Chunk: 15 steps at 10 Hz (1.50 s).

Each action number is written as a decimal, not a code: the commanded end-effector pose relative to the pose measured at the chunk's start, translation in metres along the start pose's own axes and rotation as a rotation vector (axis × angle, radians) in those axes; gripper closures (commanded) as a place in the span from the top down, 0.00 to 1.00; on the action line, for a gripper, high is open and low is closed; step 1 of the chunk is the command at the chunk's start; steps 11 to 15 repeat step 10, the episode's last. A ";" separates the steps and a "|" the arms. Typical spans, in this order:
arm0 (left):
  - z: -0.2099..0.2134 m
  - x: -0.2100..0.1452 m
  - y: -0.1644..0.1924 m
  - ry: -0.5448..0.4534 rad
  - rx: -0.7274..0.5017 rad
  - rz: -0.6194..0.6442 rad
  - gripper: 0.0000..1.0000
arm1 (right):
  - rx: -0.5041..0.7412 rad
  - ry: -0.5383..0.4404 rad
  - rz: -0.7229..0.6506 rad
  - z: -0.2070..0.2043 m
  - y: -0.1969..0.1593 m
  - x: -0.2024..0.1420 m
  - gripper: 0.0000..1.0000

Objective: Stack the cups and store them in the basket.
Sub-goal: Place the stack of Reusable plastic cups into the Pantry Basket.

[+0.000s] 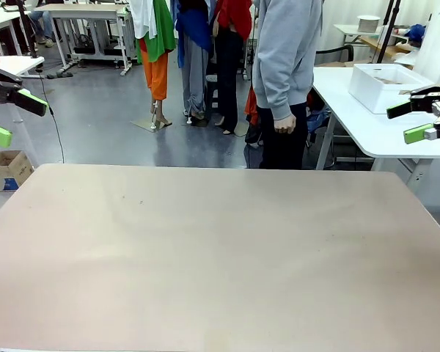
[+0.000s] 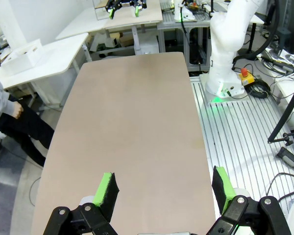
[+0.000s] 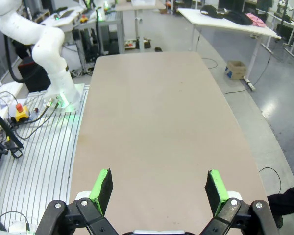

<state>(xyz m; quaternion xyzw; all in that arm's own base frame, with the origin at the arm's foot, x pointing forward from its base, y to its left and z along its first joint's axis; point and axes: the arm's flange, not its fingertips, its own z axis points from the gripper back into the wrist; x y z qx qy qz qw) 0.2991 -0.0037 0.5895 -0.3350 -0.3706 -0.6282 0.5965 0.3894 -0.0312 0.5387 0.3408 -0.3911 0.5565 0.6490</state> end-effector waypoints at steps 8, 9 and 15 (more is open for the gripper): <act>0.001 0.004 -0.001 -0.013 -0.002 -0.004 1.00 | -0.004 -0.026 -0.001 0.000 0.000 0.003 1.00; 0.001 0.004 -0.001 -0.013 -0.002 -0.004 1.00 | -0.004 -0.026 -0.001 0.000 0.000 0.003 1.00; 0.001 0.004 -0.001 -0.013 -0.002 -0.004 1.00 | -0.004 -0.026 -0.001 0.000 0.000 0.003 1.00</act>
